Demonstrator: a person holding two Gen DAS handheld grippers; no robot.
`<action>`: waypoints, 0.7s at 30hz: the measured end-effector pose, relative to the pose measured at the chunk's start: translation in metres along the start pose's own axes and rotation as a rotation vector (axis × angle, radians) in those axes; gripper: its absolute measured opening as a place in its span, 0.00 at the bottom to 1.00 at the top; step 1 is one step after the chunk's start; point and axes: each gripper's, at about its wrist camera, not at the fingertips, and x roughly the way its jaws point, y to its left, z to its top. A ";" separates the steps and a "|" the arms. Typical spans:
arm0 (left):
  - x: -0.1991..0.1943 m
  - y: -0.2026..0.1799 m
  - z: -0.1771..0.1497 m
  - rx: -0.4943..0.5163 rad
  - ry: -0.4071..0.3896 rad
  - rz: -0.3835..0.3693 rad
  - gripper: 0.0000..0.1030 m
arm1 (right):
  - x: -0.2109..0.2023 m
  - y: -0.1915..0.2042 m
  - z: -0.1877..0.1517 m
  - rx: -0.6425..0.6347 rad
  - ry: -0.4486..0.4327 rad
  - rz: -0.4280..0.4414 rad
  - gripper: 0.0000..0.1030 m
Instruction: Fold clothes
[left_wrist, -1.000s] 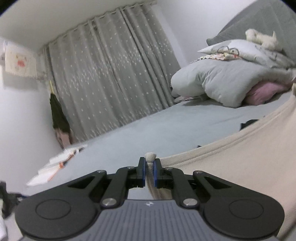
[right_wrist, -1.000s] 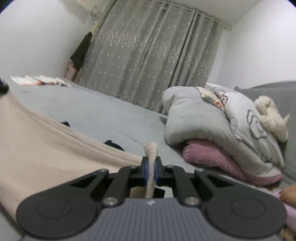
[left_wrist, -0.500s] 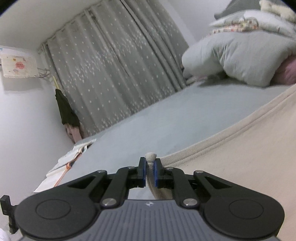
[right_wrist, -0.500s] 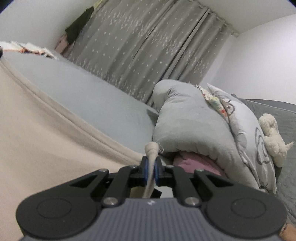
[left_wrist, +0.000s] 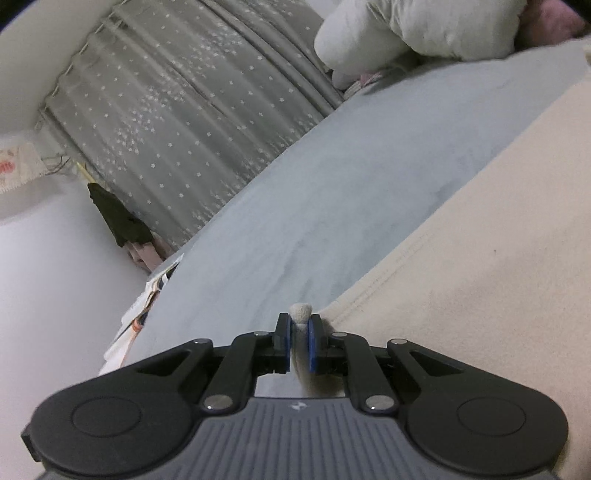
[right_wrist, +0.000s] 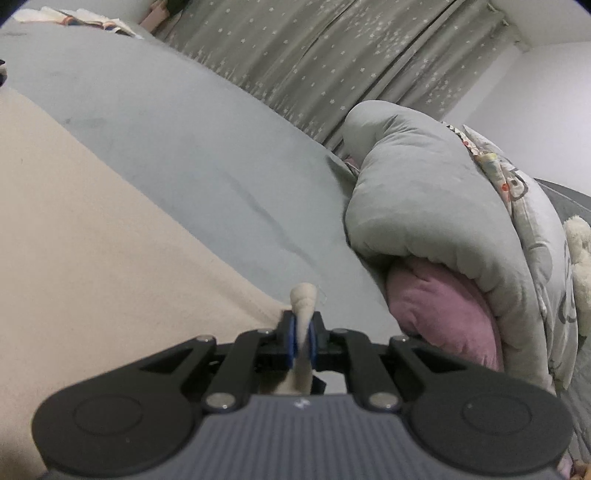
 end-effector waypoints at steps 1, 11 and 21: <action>-0.002 -0.003 0.000 0.013 -0.001 0.005 0.08 | 0.000 0.000 0.000 -0.004 0.001 -0.002 0.08; -0.033 0.031 0.005 -0.087 0.015 -0.031 0.64 | -0.034 -0.041 0.008 0.161 0.015 -0.016 0.77; -0.116 0.087 -0.037 -0.339 -0.006 -0.104 0.68 | -0.124 -0.058 -0.013 0.425 -0.024 0.127 0.77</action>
